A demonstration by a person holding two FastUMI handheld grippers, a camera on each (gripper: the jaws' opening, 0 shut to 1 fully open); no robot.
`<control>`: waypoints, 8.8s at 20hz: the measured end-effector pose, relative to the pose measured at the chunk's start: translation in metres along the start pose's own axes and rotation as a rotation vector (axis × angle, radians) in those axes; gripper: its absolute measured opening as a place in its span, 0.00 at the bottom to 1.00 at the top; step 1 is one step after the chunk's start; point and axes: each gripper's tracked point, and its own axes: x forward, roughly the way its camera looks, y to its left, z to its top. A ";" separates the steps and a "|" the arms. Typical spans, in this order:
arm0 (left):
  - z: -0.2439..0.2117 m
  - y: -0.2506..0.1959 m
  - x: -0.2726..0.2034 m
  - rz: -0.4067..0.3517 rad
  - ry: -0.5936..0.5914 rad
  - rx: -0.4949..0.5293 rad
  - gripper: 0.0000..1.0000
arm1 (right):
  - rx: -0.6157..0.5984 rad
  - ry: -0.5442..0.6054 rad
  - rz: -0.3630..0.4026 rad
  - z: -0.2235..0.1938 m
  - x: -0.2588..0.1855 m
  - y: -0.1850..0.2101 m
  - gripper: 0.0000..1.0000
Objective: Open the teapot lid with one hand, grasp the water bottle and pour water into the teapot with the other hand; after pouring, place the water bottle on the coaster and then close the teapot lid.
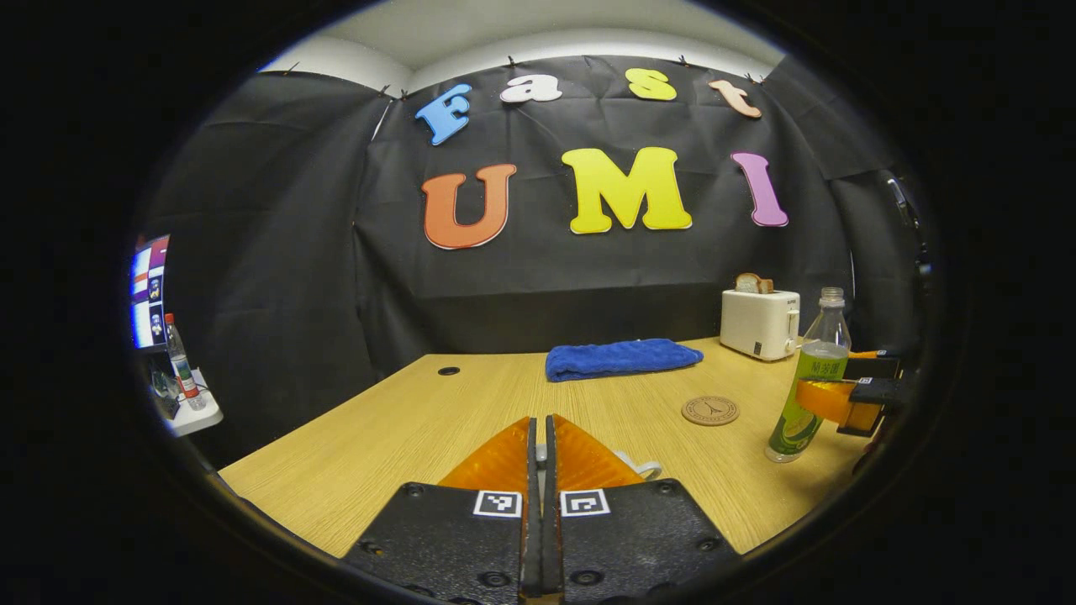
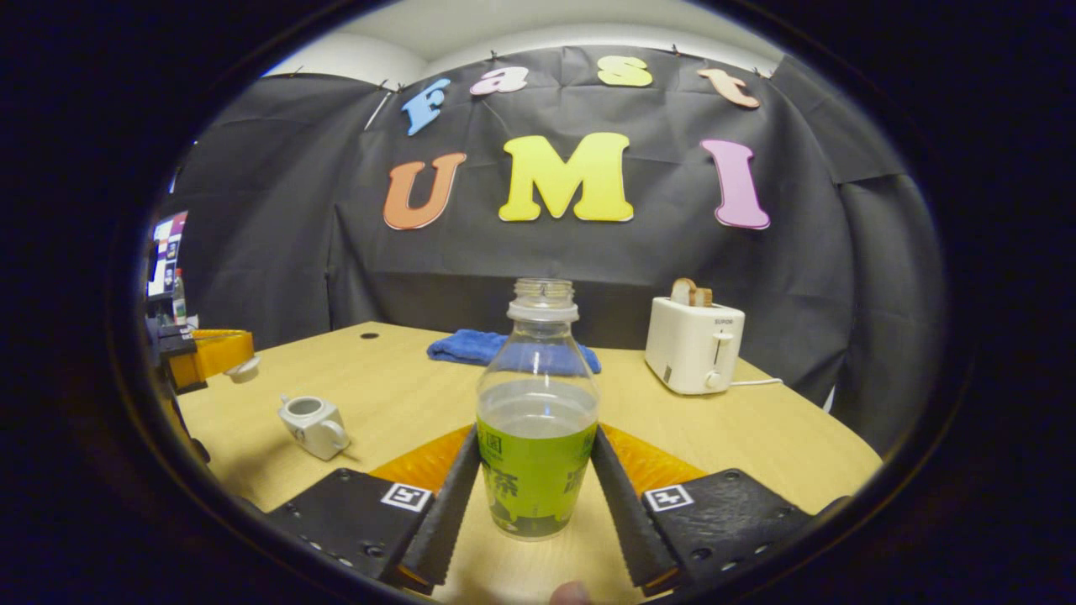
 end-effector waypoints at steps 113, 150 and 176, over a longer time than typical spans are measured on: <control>0.001 0.048 -0.007 -0.022 -0.014 -0.042 0.03 | -0.422 -0.021 0.206 0.115 0.085 0.061 0.71; -0.017 -0.034 0.032 -0.054 0.017 -0.076 0.04 | -0.099 -0.017 -0.018 0.010 -0.024 -0.059 0.95; -0.040 -0.047 0.047 -0.032 0.071 -0.054 0.07 | -0.088 -0.062 -0.001 0.012 -0.035 -0.054 0.95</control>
